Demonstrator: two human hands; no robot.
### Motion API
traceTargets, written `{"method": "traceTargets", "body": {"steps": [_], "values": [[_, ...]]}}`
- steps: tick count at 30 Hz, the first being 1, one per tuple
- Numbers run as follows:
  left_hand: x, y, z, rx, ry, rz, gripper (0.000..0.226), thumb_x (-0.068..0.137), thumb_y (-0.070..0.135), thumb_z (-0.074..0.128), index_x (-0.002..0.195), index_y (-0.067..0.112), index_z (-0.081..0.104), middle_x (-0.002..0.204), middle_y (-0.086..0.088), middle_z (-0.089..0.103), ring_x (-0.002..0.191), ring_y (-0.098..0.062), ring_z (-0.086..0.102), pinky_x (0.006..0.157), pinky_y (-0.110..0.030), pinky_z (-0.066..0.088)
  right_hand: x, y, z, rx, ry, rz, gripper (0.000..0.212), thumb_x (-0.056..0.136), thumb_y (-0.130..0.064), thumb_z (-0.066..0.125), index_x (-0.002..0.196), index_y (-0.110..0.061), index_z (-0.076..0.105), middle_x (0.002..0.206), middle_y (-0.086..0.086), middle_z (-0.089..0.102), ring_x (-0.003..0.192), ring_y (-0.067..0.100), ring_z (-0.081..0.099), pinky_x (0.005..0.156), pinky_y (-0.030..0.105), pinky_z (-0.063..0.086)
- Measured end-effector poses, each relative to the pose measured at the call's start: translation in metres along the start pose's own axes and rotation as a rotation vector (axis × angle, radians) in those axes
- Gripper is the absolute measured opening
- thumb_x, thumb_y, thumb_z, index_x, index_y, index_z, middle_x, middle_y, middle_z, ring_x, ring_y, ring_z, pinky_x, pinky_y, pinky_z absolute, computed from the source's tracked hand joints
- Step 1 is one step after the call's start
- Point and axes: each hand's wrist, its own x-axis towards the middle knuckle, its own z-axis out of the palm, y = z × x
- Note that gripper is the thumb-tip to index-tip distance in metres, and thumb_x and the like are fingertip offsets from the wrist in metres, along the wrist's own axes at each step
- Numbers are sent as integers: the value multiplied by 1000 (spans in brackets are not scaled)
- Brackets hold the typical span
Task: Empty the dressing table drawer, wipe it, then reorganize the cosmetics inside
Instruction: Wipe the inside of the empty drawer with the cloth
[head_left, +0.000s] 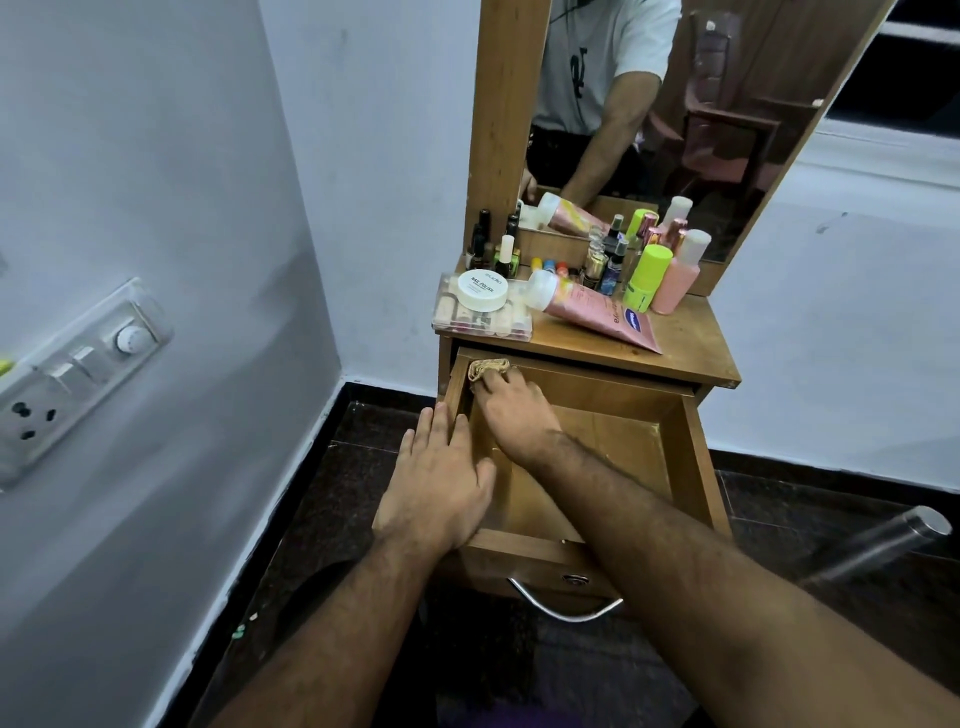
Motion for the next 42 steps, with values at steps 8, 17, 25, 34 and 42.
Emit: {"method": "traceTargets", "body": {"steps": [8,17,25,34,42], "values": [[0,-1,0,-11,-15,-16,65,101,41,24,158,13,8,166,-9,-1,152,-19,-7,124,-37,-1,12,-8,-8,89,-235,88,28,95,-8,52,121,-10,61,123,10,58,112,29,55,85,42,54],[0,-1,-1,-37,2,-13,66,100,39,24,158,12,9,166,-8,0,152,-18,-5,124,-36,-1,-16,43,-26,248,-385,269,15,84,-7,57,93,-13,67,96,4,67,82,22,62,70,29,50],[1,-2,2,-67,23,-9,67,99,37,26,158,12,8,166,-8,5,153,-19,-1,124,-38,2,7,-5,-14,229,-150,90,31,88,-7,61,119,-11,64,121,12,57,112,30,56,92,40,51],[1,-1,1,-50,9,-18,65,99,35,26,157,10,14,166,-8,6,153,-19,0,124,-37,2,-3,16,-23,340,-422,207,58,87,-10,61,139,-34,53,133,3,61,112,22,61,86,29,50],[1,0,0,-29,1,-15,65,99,36,24,157,9,15,165,-10,7,153,-20,1,124,-37,4,-31,40,-28,97,-480,345,37,91,-17,62,128,-16,60,132,6,61,119,25,60,91,39,54]]}}
